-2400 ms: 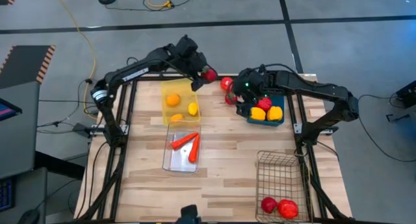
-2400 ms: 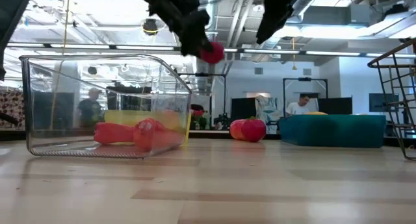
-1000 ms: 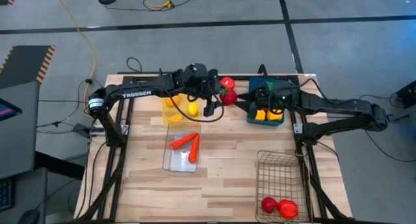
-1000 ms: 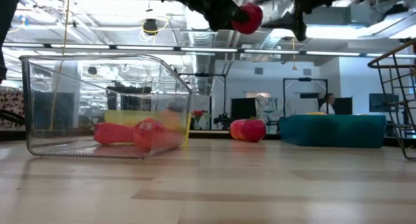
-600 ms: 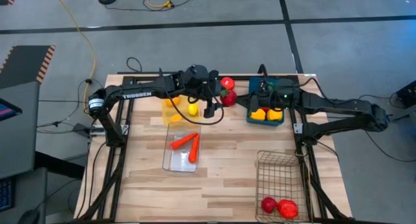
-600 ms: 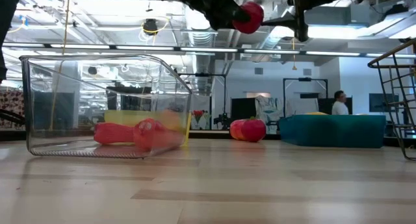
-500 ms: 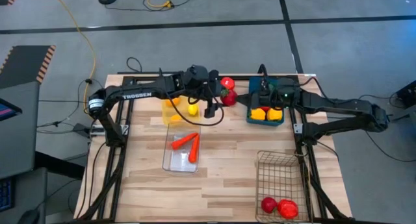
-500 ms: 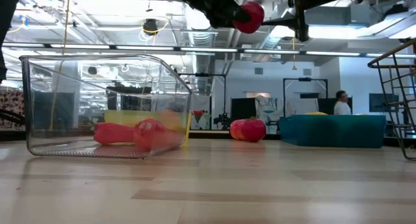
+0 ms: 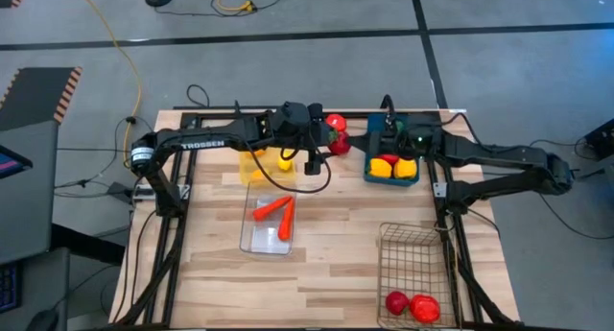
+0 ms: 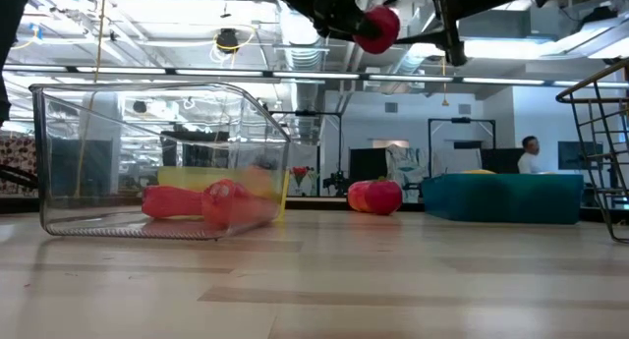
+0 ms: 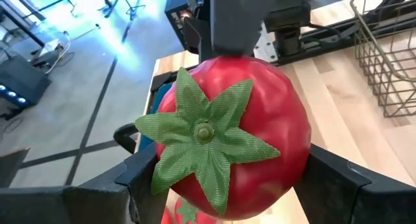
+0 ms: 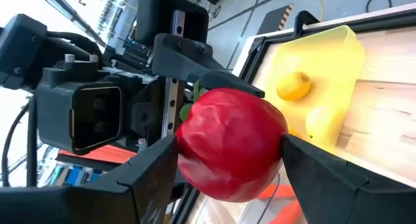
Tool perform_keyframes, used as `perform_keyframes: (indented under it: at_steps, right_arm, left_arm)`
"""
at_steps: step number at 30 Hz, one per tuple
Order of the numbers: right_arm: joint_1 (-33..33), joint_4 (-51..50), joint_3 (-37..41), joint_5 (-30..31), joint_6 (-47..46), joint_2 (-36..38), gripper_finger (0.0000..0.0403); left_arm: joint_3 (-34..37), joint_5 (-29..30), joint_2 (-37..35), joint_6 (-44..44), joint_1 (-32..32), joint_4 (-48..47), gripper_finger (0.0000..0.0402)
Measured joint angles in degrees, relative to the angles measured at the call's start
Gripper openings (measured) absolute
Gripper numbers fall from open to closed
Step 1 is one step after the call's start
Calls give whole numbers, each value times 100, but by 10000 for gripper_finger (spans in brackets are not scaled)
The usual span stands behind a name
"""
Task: Sort produce into baskets
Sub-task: Put the top red tomato into the wire basket
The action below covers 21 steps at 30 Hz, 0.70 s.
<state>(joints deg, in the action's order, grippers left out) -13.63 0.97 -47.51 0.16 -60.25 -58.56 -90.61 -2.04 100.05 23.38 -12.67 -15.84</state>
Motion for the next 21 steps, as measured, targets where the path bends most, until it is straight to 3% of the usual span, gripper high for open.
perform_keyframes:
  at_steps: [21]
  right_arm:
    - [-17, 779, 2, 121, -168, -1008, 295]
  left_arm:
    - [9, 754, 0, 0, 2, -654, 259]
